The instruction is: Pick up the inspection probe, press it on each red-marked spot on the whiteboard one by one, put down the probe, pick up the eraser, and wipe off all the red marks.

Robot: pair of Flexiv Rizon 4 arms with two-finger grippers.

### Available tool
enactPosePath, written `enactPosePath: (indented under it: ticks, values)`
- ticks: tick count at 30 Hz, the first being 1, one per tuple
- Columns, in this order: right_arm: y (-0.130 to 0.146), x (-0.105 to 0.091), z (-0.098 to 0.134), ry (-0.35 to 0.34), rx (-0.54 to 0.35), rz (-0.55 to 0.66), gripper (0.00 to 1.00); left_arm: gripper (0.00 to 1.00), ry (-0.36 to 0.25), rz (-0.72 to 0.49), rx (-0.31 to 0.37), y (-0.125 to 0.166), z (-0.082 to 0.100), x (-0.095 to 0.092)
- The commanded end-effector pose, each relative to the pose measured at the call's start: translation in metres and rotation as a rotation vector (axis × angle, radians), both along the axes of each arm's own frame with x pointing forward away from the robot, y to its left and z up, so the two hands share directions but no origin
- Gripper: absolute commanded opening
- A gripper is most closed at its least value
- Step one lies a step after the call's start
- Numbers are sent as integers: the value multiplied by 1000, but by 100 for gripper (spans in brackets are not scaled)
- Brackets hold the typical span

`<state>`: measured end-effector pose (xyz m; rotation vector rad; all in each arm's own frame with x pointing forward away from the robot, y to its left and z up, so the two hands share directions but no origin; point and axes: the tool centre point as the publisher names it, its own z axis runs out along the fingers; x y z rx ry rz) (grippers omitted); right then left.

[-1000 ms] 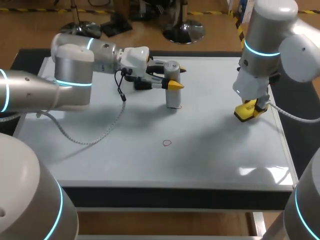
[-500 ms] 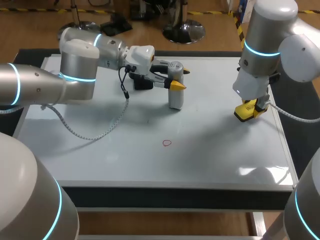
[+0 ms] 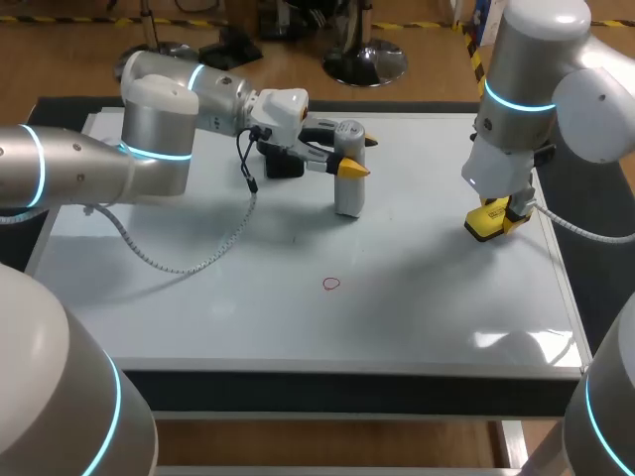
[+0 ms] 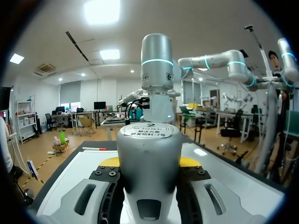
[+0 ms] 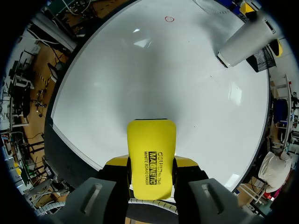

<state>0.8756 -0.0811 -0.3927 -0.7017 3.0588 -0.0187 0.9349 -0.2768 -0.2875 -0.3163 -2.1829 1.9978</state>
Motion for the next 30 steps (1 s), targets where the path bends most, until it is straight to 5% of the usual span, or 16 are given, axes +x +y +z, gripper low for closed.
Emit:
enactPosePath:
  ticks: [1, 30]
  values:
    - [0, 0, 0, 0, -3, 1, 0, 0, 0, -1, 0, 0, -2, 0]
    - [0, 0, 0, 0, -3, 1, 0, 0, -7, -41, -1, -1, 6, 6]
